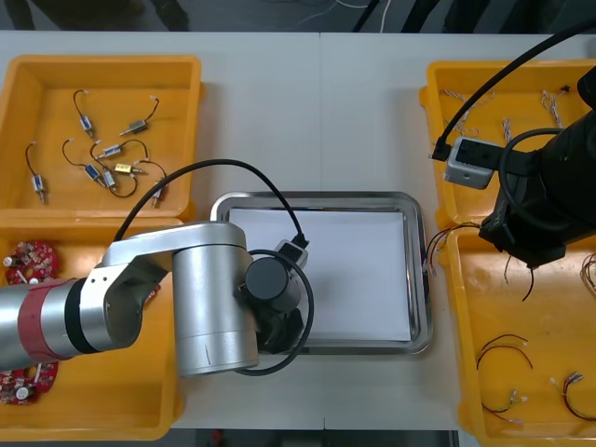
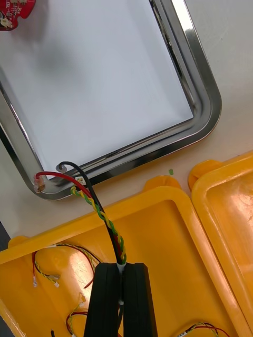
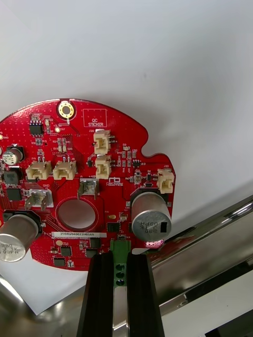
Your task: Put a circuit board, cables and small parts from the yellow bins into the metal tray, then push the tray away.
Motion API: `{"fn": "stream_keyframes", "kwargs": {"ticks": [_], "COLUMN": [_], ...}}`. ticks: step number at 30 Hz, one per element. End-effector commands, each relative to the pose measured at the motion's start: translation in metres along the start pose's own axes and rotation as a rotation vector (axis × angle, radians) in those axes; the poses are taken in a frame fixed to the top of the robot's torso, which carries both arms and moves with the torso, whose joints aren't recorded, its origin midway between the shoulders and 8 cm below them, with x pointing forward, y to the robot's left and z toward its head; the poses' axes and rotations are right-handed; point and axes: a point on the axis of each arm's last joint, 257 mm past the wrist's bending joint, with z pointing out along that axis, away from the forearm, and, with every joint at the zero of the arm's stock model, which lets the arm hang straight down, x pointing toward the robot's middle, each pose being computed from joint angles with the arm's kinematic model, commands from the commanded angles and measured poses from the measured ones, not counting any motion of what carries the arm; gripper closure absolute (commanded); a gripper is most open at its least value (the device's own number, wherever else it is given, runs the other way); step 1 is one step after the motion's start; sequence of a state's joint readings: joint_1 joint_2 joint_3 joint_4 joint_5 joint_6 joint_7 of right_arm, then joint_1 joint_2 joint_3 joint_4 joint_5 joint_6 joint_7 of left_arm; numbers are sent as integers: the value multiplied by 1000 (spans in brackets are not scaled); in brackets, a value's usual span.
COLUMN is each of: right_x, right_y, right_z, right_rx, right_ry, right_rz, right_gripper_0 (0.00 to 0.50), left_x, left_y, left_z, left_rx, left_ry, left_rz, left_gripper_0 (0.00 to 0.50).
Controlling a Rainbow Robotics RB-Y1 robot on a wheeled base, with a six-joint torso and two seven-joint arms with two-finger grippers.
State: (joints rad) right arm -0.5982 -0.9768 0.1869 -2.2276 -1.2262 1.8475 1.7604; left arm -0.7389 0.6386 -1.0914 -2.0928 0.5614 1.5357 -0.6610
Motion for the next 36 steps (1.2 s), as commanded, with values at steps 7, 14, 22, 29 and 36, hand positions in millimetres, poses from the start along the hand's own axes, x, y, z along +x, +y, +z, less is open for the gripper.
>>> {"fn": "stream_keyframes", "kwargs": {"ticks": [7, 14, 22, 29, 36], "right_x": [1, 1, 0, -9, -43], "right_y": [-7, -6, -4, 4, 24], "right_z": [-12, -11, -10, -7, 3], "right_rx": [48, 45, 39, 20, -8], "right_ry": [19, 19, 18, -4, -48], "right_rz": [-22, -20, -16, -29, -102], "right_gripper_0": [500, 500, 500, 500, 500], "left_x": [-2, -3, -11, -25, -41], "left_y": [10, 11, 13, 33, 67], "left_z": [2, -1, -21, -44, -71], "left_rx": [-27, -27, -4, -3, -22], "left_ry": [-30, -39, -54, -40, -33], "left_rz": [-103, -103, -130, -212, -308], "left_gripper_0": [263, 0, 0, 0, 0]}}
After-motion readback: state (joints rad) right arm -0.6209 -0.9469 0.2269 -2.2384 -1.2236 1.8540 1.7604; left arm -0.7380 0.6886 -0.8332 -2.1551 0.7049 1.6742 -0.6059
